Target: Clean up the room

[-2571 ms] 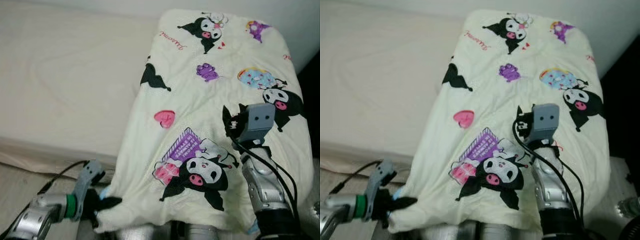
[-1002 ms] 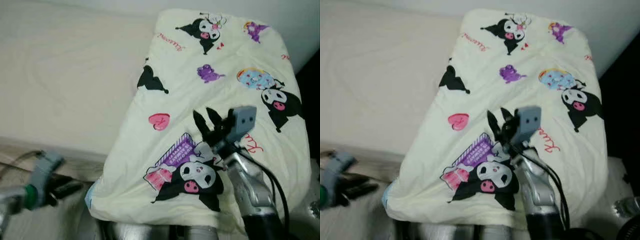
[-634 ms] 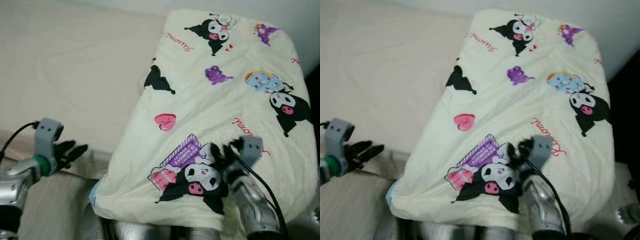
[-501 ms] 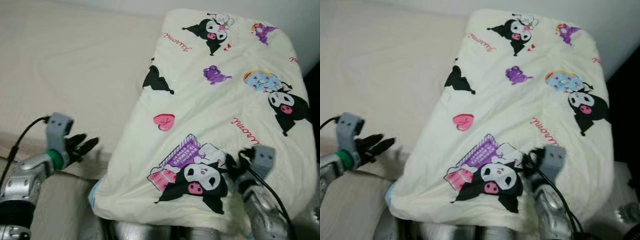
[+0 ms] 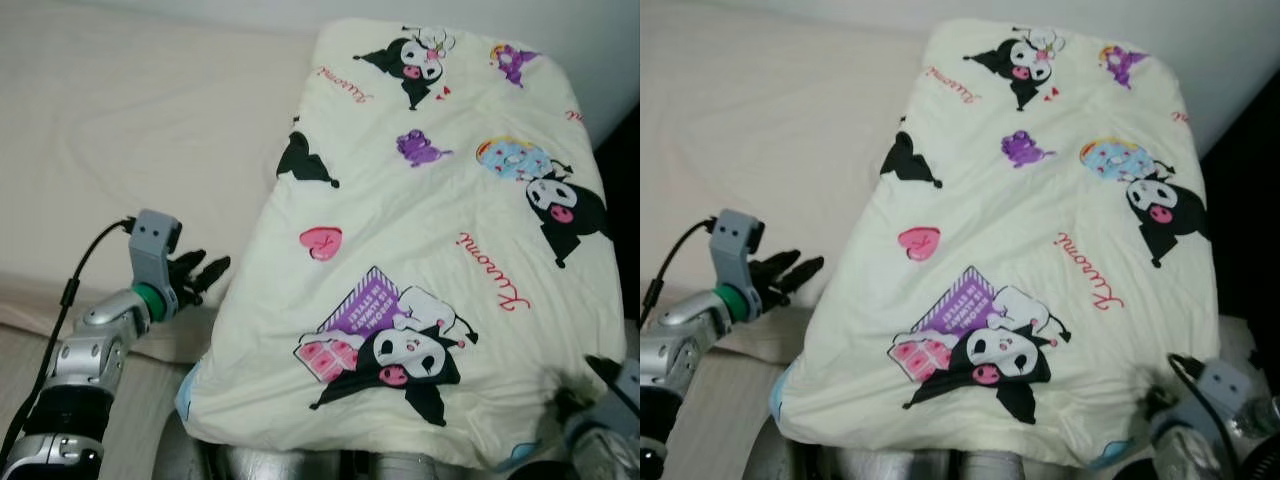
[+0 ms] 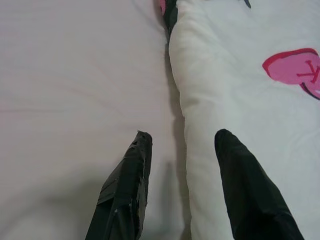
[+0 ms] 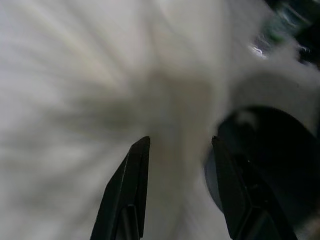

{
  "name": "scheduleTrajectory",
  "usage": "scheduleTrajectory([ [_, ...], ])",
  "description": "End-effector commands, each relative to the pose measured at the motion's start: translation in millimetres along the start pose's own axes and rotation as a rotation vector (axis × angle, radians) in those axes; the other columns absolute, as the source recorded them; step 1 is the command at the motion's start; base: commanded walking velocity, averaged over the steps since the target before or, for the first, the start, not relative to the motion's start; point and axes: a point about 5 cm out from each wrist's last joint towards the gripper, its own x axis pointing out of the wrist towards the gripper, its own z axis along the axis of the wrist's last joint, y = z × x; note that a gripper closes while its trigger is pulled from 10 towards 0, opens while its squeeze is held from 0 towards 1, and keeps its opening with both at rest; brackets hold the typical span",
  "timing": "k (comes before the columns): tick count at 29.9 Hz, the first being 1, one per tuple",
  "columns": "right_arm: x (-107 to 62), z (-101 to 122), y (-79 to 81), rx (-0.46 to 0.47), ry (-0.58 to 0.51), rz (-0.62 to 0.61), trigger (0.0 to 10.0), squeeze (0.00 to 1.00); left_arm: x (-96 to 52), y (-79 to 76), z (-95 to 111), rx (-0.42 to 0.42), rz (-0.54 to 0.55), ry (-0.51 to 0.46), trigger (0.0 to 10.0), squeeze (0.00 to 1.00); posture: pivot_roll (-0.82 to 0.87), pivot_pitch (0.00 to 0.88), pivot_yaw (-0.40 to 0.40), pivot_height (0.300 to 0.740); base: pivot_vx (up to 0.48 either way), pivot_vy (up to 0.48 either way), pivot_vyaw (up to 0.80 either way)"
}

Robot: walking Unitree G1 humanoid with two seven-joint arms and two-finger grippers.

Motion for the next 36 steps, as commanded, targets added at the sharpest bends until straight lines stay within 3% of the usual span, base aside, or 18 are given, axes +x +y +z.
scheduleTrajectory([
  [1, -0.2, 10.4, -31.9, -0.040, -0.030, -0.159, 10.0, 0.00, -6.5, 5.2, -9.0, -0.019, 0.032, 0.025, 10.0, 0.00, -0.13, 0.127, 0.029, 0.576, 0.000, 0.000, 0.00],
  [4, -0.6, 24.3, -33.6, -0.055, -0.100, -0.168, 10.0, 0.00, -6.9, 5.7, -9.0, -0.019, 0.036, 0.023, 10.0, 0.00, -0.13, 0.126, 0.028, 0.576, 0.000, 0.000, 0.00],
  [5, -8.3, 65.0, -19.9, -0.076, -0.348, -0.080, 10.0, 0.00, -5.3, 7.7, -1.7, -0.013, 0.067, -0.017, 10.0, 0.00, -0.13, 0.122, 0.026, 0.576, 0.000, 0.000, 0.00],
  [6, -13.4, 78.0, -13.6, -0.080, -0.434, -0.037, 10.0, 0.00, -4.5, 8.5, 1.6, -0.010, 0.081, -0.034, 10.0, 0.00, -0.13, 0.122, 0.026, 0.576, 0.000, 0.000, 0.00],
  [7, -13.4, 78.0, -13.6, -0.080, -0.434, -0.037, 10.0, 0.00, -4.5, 8.5, 1.6, -0.010, 0.081, -0.034, 10.0, 0.00, -0.13, 0.122, 0.026, 0.576, 0.000, 0.000, 0.00],
  [9, -39.7, 113.4, 17.0, -0.127, -0.690, 0.157, 10.0, 0.00, -0.9, 8.8, 21.6, 0.026, 0.139, -0.131, 10.0, 0.00, -0.15, 0.119, 0.029, 0.576, 0.000, 0.000, 0.00],
  [10, -39.7, 113.4, 17.0, -0.127, -0.690, 0.157, 10.0, 0.00, -0.9, 8.8, 21.6, 0.026, 0.139, -0.131, 10.0, 0.00, -0.15, 0.119, 0.029, 0.576, 0.000, 0.000, 0.00],
  [13, -96.7, 151.8, 76.2, -0.138, -0.962, 0.486, 10.0, 0.00, 6.8, -12.3, 68.4, 0.262, 0.183, -0.314, 10.0, 0.00, -0.16, 0.109, 0.028, 0.576, 0.000, 0.000, 0.00],
  [14, -96.7, 151.8, 76.2, -0.138, -0.962, 0.486, 10.0, 0.00, 6.8, -12.3, 68.4, 0.262, 0.183, -0.314, 10.0, 0.00, -0.16, 0.109, 0.028, 0.576, 0.000, 0.000, 0.00],
  [15, -115.0, 159.2, 96.9, -0.113, -1.016, 0.588, 10.0, 0.00, 9.0, -24.2, 84.7, 0.315, 0.176, -0.382, 10.0, 0.00, -0.16, 0.106, 0.027, 0.576, 0.000, 0.000, 0.00],
  [16, -115.0, 159.2, 96.9, -0.113, -1.016, 0.588, 10.0, 0.00, 9.0, -24.2, 84.7, 0.315, 0.176, -0.382, 10.0, 0.00, -0.16, 0.106, 0.027, 0.576, 0.000, 0.000, 0.00],
  [18, -136.9, 155.4, 140.8, -0.072, -1.038, 0.750, 10.0, 0.00, 12.7, -45.5, 106.0, 0.325, 0.164, -0.478, 10.0, 0.00, -0.15, 0.089, 0.022, 0.576, 0.000, 0.000, 0.00],
  [19, -136.9, 155.4, 140.8, -0.072, -1.038, 0.750, 10.0, 0.00, 12.7, -45.5, 106.0, 0.325, 0.164, -0.478, 10.0, 0.00, -0.15, 0.089, 0.022, 0.576, 0.000, 0.000, 0.00],
  [21, -140.7, 142.1, 167.3, -0.086, -1.020, 0.815, 10.0, 0.00, 15.2, -56.2, 111.7, 0.307, 0.181, -0.510, 10.0, 0.00, -0.14, 0.080, 0.019, 0.576, 0.000, 0.000, 0.00],
  [23, -136.7, 133.7, 174.8, -0.125, -1.008, 0.799, 10.0, 0.00, 16.3, -59.0, 110.5, 0.316, 0.201, -0.509, 10.0, 0.00, -0.14, 0.080, 0.019, 0.580, 0.000, 0.000, 0.00],
  [27, -127.4, 118.1, 185.2, -0.088, -0.945, 0.774, 10.0, 0.00, 19.9, -64.5, 98.5, 0.309, 0.227, -0.479, 10.0, 0.00, -0.12, 0.069, 0.014, 0.594, 0.000, 0.000, 0.00],
  [36, -129.1, 116.9, 188.2, -0.105, -0.907, 0.783, 10.0, 0.00, 25.8, -73.6, 87.8, 0.290, 0.232, -0.443, 10.0, 0.00, -0.12, 0.065, 0.011, 0.624, 0.000, 0.000, 0.00],
])
